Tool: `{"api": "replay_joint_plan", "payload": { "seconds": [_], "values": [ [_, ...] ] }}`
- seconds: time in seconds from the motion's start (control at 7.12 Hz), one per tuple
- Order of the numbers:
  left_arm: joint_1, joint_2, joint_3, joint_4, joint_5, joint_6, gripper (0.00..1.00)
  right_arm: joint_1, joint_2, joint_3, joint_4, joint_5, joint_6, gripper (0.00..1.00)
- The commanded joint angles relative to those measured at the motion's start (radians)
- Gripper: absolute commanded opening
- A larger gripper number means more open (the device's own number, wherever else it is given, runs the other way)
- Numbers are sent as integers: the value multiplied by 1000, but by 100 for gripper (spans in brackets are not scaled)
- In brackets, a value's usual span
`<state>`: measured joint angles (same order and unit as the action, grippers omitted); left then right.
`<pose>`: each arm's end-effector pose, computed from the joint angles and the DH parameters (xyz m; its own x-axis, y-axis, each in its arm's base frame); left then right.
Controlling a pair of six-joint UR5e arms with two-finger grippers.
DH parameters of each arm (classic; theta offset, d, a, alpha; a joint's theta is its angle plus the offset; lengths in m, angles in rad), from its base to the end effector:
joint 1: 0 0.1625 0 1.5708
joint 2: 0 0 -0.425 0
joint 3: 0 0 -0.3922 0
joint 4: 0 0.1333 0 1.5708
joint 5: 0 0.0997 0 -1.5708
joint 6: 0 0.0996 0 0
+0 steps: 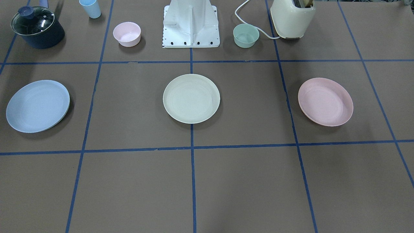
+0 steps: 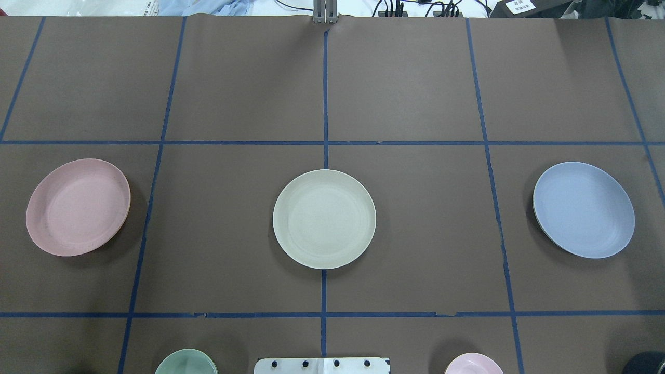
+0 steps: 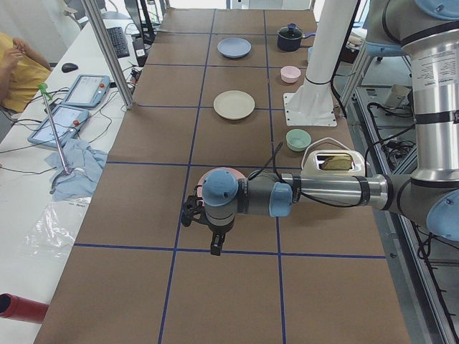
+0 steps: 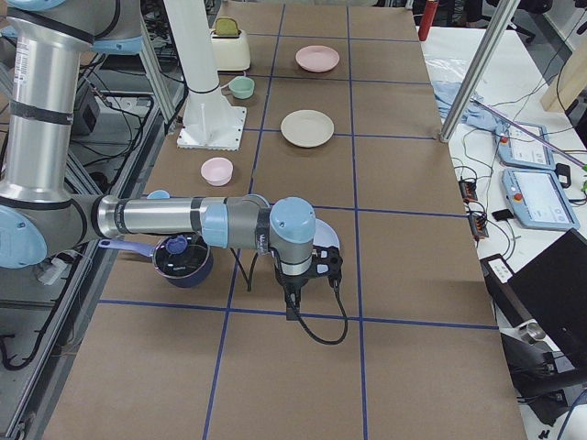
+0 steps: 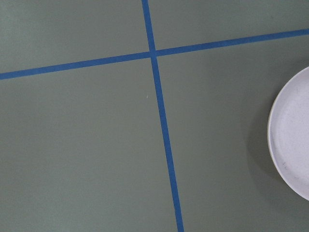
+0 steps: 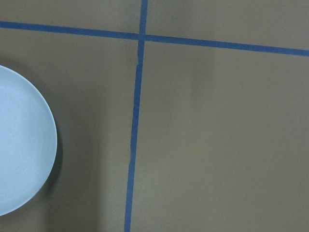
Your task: Stack three plates with pink and blue
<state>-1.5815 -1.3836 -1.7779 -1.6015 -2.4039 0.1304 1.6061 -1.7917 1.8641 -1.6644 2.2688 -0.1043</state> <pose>-0.0640 -0.4153 0.6341 0.6686 0.1598 -0.7262 -0.0769 0.9863 0.1463 0.0832 -0.3934 0.6272 0.7647 -0.0636 0.6413 0.0446 0.9980 0.0458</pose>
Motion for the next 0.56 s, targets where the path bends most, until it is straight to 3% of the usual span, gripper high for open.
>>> {"api": "replay_joint_plan", "payload": {
  "seconds": [0.0, 0.42],
  "values": [
    [0, -3, -8, -17, 23, 3, 100, -2, 0, 0, 0, 0, 0, 100],
    [2, 11, -24, -130, 107, 5, 100, -8, 6, 13, 15, 6, 2, 100]
  ]
}}
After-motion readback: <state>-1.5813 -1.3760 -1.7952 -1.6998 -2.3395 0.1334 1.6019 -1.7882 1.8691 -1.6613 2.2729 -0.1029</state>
